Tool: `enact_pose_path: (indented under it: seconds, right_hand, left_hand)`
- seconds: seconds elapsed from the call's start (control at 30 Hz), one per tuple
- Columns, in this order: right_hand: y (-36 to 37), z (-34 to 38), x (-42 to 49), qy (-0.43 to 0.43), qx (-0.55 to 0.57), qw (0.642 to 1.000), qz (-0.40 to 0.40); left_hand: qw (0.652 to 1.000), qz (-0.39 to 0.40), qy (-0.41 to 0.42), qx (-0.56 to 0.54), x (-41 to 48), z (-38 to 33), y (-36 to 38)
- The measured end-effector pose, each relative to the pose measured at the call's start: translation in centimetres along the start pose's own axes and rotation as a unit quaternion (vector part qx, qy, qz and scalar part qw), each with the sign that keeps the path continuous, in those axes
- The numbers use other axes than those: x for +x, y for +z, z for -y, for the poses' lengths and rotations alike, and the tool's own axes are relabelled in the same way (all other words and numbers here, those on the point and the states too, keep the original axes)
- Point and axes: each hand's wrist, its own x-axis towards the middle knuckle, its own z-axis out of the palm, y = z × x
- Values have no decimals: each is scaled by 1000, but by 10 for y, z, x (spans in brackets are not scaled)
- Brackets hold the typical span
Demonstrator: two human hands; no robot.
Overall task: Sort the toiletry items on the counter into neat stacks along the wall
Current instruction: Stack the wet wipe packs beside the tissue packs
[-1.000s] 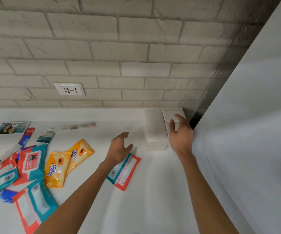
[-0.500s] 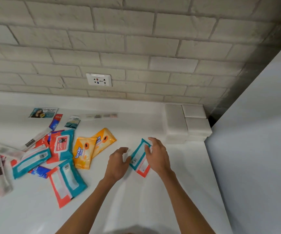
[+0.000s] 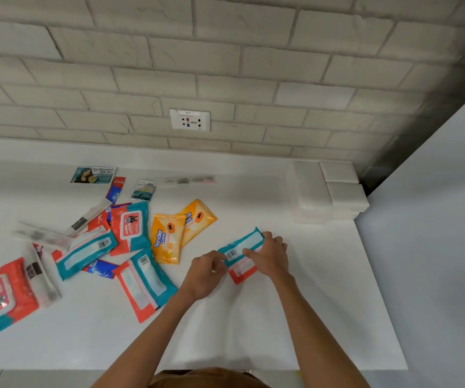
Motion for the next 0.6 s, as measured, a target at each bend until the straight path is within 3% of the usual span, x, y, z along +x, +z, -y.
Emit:
enact_pose_path:
  seconds: [0.23,0.33,0.47,0.53,0.6]
  right_hand:
    - [20,17,-51,25,35,999,28]
    - [22,24,-66,21,113,993,37]
    - [7,45,-85,-33,187,982,18]
    - [2,58,-94,-88,190,978,-10]
    - [1,64,-101,-143,192,971,-25]
  left_hand:
    - [999,35,-30,0,-19,19,-6]
    - [997,58,-41,-16,-26,26,-14]
    - [983,92,-100,-123,-30,25,-26]
    - [933,90,-159,-310,-32,20,-33]
    - [853,89,-203,-473,-34,12,-43]
